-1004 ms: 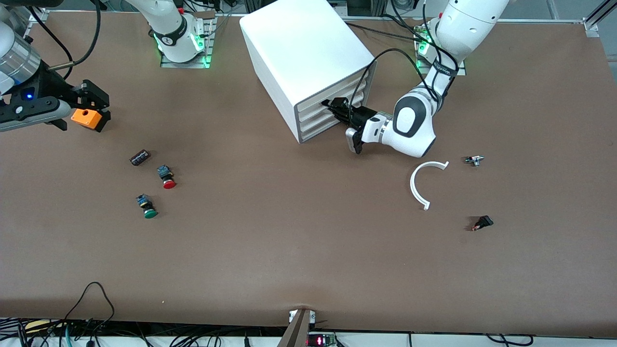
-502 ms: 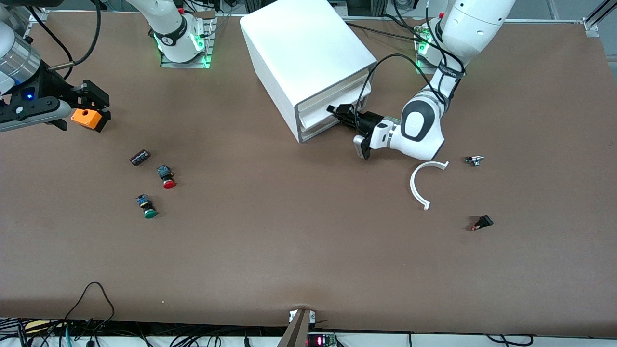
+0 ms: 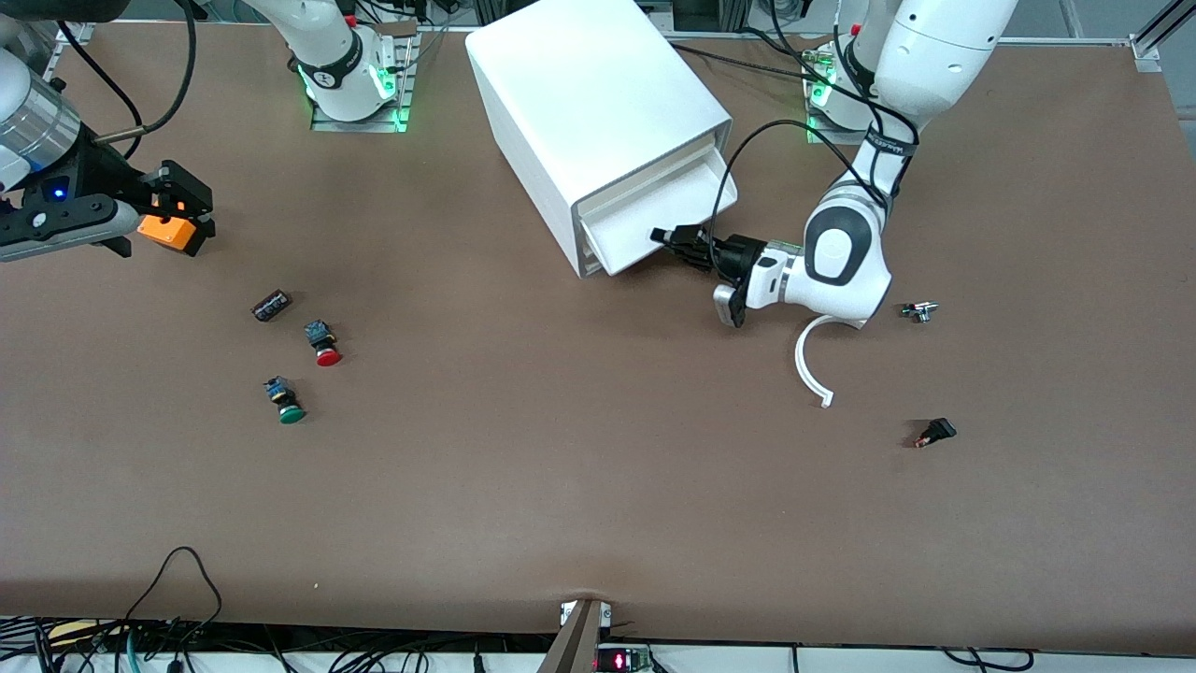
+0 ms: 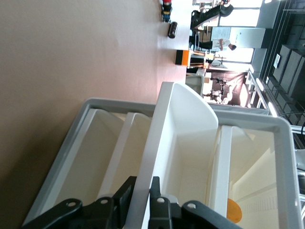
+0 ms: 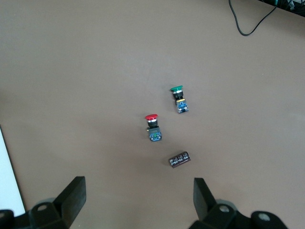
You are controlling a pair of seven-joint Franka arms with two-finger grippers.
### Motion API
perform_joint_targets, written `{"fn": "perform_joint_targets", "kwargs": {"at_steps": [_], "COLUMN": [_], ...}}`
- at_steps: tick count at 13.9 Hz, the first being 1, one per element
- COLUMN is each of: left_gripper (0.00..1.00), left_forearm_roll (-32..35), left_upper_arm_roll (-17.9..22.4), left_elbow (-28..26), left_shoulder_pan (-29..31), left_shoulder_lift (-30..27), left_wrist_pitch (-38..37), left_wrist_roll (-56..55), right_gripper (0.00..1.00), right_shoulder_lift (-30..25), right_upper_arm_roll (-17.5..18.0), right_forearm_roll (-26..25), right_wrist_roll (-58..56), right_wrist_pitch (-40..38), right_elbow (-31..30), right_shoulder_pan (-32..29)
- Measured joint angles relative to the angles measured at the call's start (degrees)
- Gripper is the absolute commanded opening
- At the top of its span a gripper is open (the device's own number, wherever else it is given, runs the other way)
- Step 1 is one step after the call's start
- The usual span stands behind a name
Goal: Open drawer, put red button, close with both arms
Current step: 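Pull the drawer open with the left gripper while the right gripper reaches out, then grasp the red button with the right gripper while the left gripper withdraws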
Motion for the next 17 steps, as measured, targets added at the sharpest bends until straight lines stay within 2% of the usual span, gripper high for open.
{"fn": "perform_joint_targets", "kwargs": {"at_steps": [5, 9, 10, 11, 15, 17], "left_gripper": [0.20, 0.20, 0.32, 0.99, 1.00, 1.00], "left_forearm_roll": [0.0, 0.0, 0.0, 0.0, 0.0, 3.4], "left_upper_arm_roll": [2.5, 3.8, 4.3, 4.6, 5.3, 5.6], "left_elbow": [0.4, 0.5, 0.5, 0.5, 0.1, -0.1], "left_shoulder_pan": [0.0, 0.0, 0.0, 0.0, 0.0, 0.0], "left_shoulder_lift": [-0.4, -1.0, -1.1, -1.2, -2.0, -3.0], "left_wrist_pitch": [1.4, 2.9, 2.9, 2.9, 2.8, 2.9], "left_wrist_roll": [-0.8, -0.9, -0.9, -0.9, -5.1, -10.2], "right_gripper": [1.00, 1.00, 1.00, 1.00, 1.00, 1.00], "right_shoulder_lift": [1.2, 7.5, 8.4, 9.4, 15.2, 17.5], "right_upper_arm_roll": [0.0, 0.0, 0.0, 0.1, 0.1, 0.0], "right_forearm_roll": [0.0, 0.0, 0.0, 0.0, 0.0, 0.0], "right_wrist_roll": [0.0, -0.1, -0.1, -0.2, -5.1, -8.4], "right_wrist_pitch": [1.2, 2.2, 2.0, 1.7, 1.3, 4.0], "right_elbow": [0.6, 0.7, 0.8, 0.8, 0.4, -2.2], "right_shoulder_pan": [0.0, 0.0, 0.1, 0.1, 0.1, 0.0]}}
